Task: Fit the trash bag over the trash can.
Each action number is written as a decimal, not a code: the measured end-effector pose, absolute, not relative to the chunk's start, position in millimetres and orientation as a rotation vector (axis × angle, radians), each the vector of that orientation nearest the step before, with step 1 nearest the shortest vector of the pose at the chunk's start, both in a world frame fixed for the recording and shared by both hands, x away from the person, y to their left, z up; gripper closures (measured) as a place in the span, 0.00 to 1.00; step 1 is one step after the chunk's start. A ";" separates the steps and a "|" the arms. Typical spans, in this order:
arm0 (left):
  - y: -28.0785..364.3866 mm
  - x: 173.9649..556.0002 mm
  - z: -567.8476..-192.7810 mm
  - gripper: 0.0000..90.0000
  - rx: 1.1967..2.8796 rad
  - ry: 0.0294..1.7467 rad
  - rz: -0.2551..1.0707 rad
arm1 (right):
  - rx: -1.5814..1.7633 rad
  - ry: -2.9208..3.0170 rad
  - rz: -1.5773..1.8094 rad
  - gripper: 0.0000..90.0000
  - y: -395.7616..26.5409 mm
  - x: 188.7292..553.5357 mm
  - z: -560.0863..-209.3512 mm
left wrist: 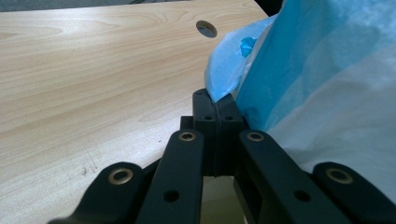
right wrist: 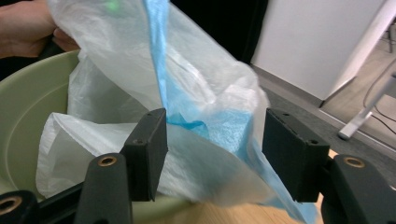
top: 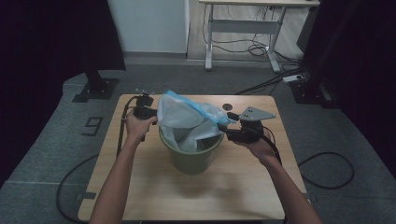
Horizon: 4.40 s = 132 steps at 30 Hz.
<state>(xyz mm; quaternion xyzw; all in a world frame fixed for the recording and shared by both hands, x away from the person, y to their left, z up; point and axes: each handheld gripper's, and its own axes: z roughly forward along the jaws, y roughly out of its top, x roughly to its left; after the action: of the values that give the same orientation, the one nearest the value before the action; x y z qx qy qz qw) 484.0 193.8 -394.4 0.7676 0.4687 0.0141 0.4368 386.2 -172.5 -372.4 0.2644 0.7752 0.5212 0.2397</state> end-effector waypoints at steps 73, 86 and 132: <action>222.0 470.5 -405.5 1.00 1.751 1.094 -0.009 | 0.577 2.438 1.312 0.98 -96.9 309.3 -507.5; 224.0 464.0 -404.6 1.00 1.751 1.106 0.024 | 0.563 2.224 1.626 0.58 -124.5 268.7 -452.8; 209.4 477.0 -466.9 1.00 1.820 1.172 -0.082 | 0.549 2.570 1.257 0.99 -69.3 307.2 -547.8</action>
<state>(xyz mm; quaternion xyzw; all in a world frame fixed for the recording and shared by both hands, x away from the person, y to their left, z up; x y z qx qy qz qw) 477.0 209.4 -466.9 0.7423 0.4780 -0.0333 0.4684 307.2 -69.3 -547.8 0.1872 0.8764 0.4288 0.1141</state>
